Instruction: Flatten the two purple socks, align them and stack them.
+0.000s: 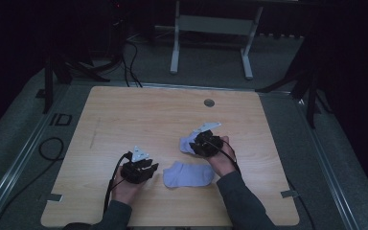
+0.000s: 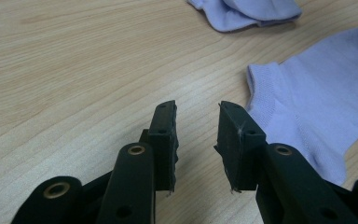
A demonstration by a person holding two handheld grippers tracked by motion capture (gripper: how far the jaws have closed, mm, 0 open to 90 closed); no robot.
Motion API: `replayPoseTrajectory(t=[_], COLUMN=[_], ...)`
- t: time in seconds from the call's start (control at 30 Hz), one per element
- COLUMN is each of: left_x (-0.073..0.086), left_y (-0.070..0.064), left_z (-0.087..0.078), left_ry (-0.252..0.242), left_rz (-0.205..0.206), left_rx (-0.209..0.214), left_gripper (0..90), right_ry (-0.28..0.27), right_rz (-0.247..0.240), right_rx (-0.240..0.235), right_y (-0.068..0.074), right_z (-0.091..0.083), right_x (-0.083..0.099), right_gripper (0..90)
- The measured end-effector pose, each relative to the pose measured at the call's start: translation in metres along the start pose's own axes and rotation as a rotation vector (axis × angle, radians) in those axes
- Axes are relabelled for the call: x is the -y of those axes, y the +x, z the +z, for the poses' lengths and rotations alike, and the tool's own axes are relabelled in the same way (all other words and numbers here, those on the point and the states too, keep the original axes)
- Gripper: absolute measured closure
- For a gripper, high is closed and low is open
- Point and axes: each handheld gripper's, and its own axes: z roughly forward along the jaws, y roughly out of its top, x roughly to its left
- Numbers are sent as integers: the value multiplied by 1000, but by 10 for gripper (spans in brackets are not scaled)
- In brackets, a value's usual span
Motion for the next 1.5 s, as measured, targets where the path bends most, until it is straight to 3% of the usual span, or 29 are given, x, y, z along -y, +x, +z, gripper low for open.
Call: replayPoseTrajectory(t=[0.07, 0.13, 0.37, 0.43, 0.6, 0.63, 0.7, 0.9, 1.07, 1.5], left_x=[0, 0, 0, 0, 0, 0, 0, 0, 0, 1], left_y=[0, 0, -1, -2, -2, -2, -2, -3, -4, -4], left_z=[1, 1, 2, 2, 2, 2, 2, 3, 3, 3], left_ry=[0, 3, 2, 4, 6, 6, 4, 8, 10, 9], left_rz=[-1, -4, -2, 2, 6, 6, 6, 7, 9, 8], left_rx=[-1, -4, -5, -4, -4, -4, -4, -4, -3, -6], left_gripper=[672, 670, 670, 670, 670, 670, 670, 671, 671, 670], right_ry=[10, 58, 135, 169, 202, 202, 195, 139, 87, 43], right_rz=[-1, 25, 64, 91, 125, 125, 149, 158, 194, 251], right_rx=[-3, -38, -44, -55, -78, -78, -105, -121, -127, -80], right_y=[0, -2, -6, -8, -9, -9, -10, -12, -22, -49], right_z=[5, 23, 51, 60, 68, 68, 64, 45, 27, -9], right_x=[-2, -9, -16, -17, -16, -16, -15, -16, -15, 15], right_gripper=[700, 639, 653, 700, 875, 875, 889, 889, 889, 887])
